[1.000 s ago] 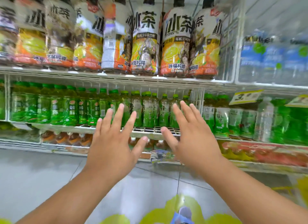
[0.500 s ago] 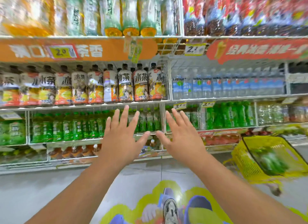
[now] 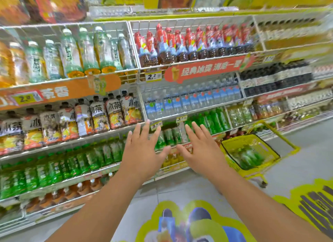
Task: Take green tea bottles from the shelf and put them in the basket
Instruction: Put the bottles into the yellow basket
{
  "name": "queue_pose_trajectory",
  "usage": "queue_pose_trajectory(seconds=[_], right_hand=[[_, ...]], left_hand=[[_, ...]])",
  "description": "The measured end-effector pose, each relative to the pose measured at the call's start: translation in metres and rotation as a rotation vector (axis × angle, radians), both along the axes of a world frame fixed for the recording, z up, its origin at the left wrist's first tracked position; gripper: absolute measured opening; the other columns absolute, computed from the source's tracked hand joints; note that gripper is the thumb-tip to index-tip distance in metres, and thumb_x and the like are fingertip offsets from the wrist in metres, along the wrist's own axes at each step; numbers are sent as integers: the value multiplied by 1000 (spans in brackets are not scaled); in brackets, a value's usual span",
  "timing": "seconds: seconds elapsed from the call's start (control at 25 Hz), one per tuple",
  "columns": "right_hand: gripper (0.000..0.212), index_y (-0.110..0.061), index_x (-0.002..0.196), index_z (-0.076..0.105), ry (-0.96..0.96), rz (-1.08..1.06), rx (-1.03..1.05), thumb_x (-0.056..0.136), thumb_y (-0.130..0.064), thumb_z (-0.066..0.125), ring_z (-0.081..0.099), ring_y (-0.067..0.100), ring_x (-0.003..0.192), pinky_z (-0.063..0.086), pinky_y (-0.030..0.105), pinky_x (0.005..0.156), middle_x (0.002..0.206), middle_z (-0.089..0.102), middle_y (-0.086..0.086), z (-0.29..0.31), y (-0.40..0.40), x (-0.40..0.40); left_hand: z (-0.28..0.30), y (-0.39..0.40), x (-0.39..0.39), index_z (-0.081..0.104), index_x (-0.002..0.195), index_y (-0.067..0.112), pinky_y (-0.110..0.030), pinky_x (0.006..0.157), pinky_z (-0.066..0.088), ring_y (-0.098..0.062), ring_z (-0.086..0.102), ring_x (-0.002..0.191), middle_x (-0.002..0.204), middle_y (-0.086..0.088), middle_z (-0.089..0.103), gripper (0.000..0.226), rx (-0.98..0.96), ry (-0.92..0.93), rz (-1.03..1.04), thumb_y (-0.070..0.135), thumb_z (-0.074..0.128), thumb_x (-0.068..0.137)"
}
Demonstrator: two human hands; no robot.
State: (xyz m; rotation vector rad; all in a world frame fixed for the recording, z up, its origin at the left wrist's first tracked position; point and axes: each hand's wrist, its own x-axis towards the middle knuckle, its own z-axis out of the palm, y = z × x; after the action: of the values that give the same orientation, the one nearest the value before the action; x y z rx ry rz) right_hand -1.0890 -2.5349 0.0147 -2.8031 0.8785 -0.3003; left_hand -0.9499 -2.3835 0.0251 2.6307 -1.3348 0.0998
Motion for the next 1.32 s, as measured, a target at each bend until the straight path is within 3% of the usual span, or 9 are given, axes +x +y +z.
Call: queue_pose_trajectory(seconds=[0.16, 0.28, 0.4, 0.64, 0.8, 0.92, 1.04, 1.16, 1.32], right_hand=[[83, -27, 164, 8, -26, -63, 12, 97, -71, 32, -6, 18, 157, 1, 38, 128, 172, -1, -2, -1, -57, -68], [83, -26, 163, 12, -24, -94, -8, 97, -69, 35, -1, 21, 157, 5, 38, 127, 172, 4, 0, -2, -114, -133], [85, -29, 163, 12, -22, -124, -46, 93, -75, 24, -2, 20, 157, 8, 37, 126, 172, 3, -2, 0, -164, -198], [88, -29, 163, 8, 16, -224, -44, 90, -77, 22, -5, 19, 157, 7, 37, 126, 172, -1, -4, 6, -257, -299], [83, -28, 163, 15, -50, -259, -13, 94, -72, 31, -2, 19, 158, 11, 40, 127, 172, 3, -2, 2, -309, -316], [82, -29, 162, 14, -48, -290, -27, 95, -73, 29, -1, 21, 158, 14, 42, 127, 172, 4, -1, -10, -350, -310], [83, -29, 163, 13, -50, -314, -18, 94, -73, 28, -2, 19, 158, 17, 43, 126, 172, 1, -3, -16, -396, -295], [80, -29, 163, 12, -37, -344, -31, 98, -68, 34, -3, 18, 157, 19, 40, 126, 171, -1, -6, -14, -442, -282], [83, -26, 163, 17, -44, -398, -54, 94, -72, 25, 5, 23, 157, 21, 42, 125, 171, 8, 0, -14, -501, -272]], left_hand=[[3, -62, -48, 12, 160, 40, -50, 126, 2, -27, -7, 156, 170, -1, -6, 84, -22, -66, -39, 78, 9, 86], [-7, -124, -99, 13, 160, 39, -52, 126, 5, -28, -4, 156, 170, 0, -4, 81, -27, -43, -56, 78, 15, 90], [-16, -192, -158, 14, 161, 38, -51, 126, 7, -26, -5, 156, 171, -1, -4, 85, -31, -18, -103, 80, 11, 86], [-24, -307, -258, 21, 160, 37, -52, 125, 14, -30, 5, 156, 170, -4, 3, 84, -73, 65, -232, 78, 16, 86], [-20, -367, -276, 10, 161, 40, -47, 126, 5, -27, -5, 157, 170, 0, -8, 76, -84, 39, -298, 75, 25, 94], [-25, -412, -271, 5, 161, 40, -48, 126, 3, -26, -9, 156, 169, 0, -13, 78, -93, 38, -337, 76, 21, 94], [-37, -466, -253, 6, 161, 40, -49, 126, 8, -27, -7, 156, 170, 0, -12, 85, -107, 54, -385, 79, 12, 86], [-41, -524, -237, 14, 161, 38, -50, 125, 10, -29, 1, 157, 170, -2, -4, 82, -138, 33, -437, 76, 19, 89], [-45, -591, -216, 13, 161, 35, -50, 125, 8, -30, -3, 157, 170, -4, -5, 77, -100, 20, -469, 72, 19, 93]])
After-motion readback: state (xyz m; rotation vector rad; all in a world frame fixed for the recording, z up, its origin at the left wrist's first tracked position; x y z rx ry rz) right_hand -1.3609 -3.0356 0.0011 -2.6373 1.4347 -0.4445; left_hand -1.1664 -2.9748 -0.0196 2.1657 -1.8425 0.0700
